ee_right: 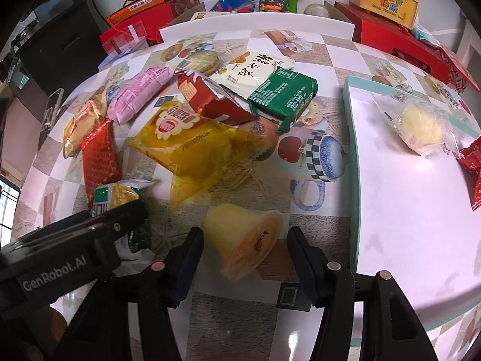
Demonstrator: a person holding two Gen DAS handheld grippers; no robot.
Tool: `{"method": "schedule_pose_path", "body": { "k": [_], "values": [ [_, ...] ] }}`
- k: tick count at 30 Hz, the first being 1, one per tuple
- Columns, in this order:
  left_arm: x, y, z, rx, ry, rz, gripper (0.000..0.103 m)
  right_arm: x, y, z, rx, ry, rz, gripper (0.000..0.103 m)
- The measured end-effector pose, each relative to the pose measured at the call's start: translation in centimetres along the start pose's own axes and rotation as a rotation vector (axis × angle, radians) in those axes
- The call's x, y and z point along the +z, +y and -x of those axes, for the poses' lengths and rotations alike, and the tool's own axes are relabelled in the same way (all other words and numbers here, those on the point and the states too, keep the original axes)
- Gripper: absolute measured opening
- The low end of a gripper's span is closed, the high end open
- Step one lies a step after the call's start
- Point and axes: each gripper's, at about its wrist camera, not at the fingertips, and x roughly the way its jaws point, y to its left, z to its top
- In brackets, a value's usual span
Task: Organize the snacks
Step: 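Grasp the yellow jelly cup with the right gripper while the left grasps the green-white snack bag, then carry the green-white bag with the left gripper while the right carries the jelly cup to the tray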
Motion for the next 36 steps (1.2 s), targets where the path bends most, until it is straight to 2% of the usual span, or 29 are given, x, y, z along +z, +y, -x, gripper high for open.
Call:
{"method": "schedule_pose_path", "body": {
  "k": [3,5,6,9,16,17,18,20,29,31,32,33,36],
  "values": [
    [0.0,-0.8,-0.2,0.026,0.000,-0.035,0.082,-0.1,0.4,0.0,-0.020,0.001,0.026,0.061],
    [0.0,-1.1,-0.2,0.028,-0.003,-0.051,0.078,-0.1,0.6,-0.1,-0.043,-0.001,0.042,0.053],
    [0.0,-1.1,-0.2,0.017,-0.006,-0.057,0.073,-0.1,0.6,0.0,-0.043,-0.002,0.044,0.049],
    [0.2,-1.7,-0.2,-0.015,-0.013,-0.066,0.054,0.0,0.3,0.1,-0.029,-0.002,0.035,0.048],
    [0.4,-2.0,-0.1,-0.045,-0.017,-0.068,0.051,0.1,-0.3,0.4,0.000,-0.006,0.004,0.043],
    [0.2,-1.9,0.2,-0.051,-0.018,-0.069,0.051,0.1,-0.4,0.4,-0.001,-0.006,0.003,0.037],
    [0.1,-1.8,0.4,-0.062,-0.019,-0.067,0.051,0.1,-0.5,0.5,0.000,-0.006,0.001,0.025],
    [0.1,-1.8,0.6,-0.071,-0.022,-0.064,0.051,0.2,-0.8,0.6,0.021,-0.009,-0.016,0.019],
    [0.1,-1.2,0.8,-0.068,-0.014,-0.058,0.051,0.2,-0.9,0.5,0.028,-0.009,-0.023,0.022],
    [0.1,-1.1,0.8,-0.061,-0.014,-0.052,0.051,0.4,-1.1,0.4,0.038,-0.013,-0.034,0.034],
    [0.1,-1.0,0.8,-0.060,-0.016,-0.048,0.051,0.5,-1.0,0.5,0.043,-0.018,-0.034,0.047],
    [0.1,-0.9,0.9,-0.059,-0.017,-0.045,0.051,0.6,-1.0,0.6,0.043,-0.027,-0.033,0.051],
    [0.2,-0.5,1.0,-0.065,-0.016,-0.032,0.051,1.1,-0.7,0.5,0.034,-0.043,-0.031,0.051]
  ]
}}
